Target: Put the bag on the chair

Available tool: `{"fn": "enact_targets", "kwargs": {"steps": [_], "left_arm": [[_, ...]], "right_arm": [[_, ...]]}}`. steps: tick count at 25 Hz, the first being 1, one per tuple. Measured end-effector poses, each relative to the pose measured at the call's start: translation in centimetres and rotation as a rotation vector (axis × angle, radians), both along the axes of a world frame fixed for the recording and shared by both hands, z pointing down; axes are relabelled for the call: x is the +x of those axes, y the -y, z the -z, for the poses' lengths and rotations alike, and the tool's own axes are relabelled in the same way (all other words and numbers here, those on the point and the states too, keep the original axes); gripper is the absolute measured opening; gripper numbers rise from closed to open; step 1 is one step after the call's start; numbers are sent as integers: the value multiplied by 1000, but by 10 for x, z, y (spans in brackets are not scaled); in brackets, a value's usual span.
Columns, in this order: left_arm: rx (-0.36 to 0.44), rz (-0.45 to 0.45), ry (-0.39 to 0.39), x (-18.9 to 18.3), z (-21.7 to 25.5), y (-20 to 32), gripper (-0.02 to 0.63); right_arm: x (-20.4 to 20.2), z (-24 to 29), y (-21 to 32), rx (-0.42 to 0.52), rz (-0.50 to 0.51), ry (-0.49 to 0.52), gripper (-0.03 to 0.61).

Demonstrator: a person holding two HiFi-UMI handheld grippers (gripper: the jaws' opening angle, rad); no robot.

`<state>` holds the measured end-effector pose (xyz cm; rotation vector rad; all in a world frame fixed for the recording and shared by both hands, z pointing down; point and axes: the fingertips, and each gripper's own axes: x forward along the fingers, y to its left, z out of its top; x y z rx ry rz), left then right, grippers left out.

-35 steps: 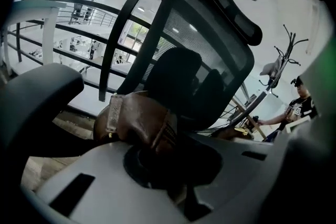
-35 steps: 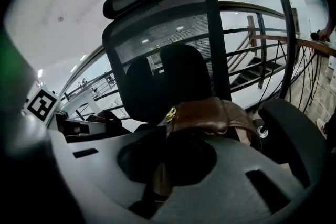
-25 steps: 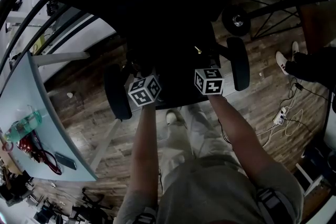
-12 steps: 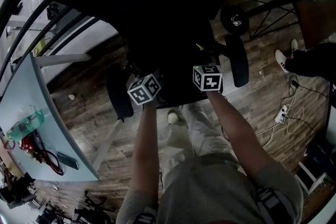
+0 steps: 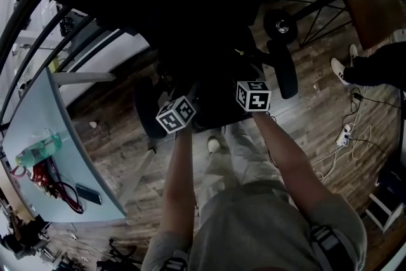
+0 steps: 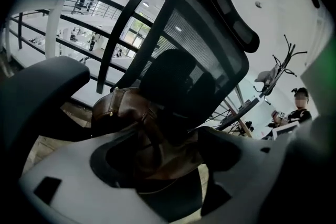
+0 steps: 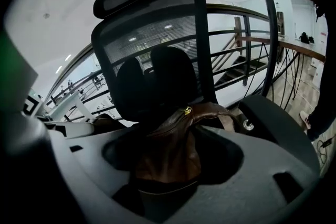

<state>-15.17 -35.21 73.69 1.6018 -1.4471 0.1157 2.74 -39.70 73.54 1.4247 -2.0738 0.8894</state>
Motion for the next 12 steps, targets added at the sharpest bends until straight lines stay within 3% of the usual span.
{"fn": "enact_targets", "kwargs": {"steps": [8,12], "left_arm": [[59,-45,3,14,45,-28,328],[102,-50,7,19,72,-43,265]], "right_arm": [[-4,49,-33,67,11,41,259],[-11,78,-53,106,30,62,244]]}}
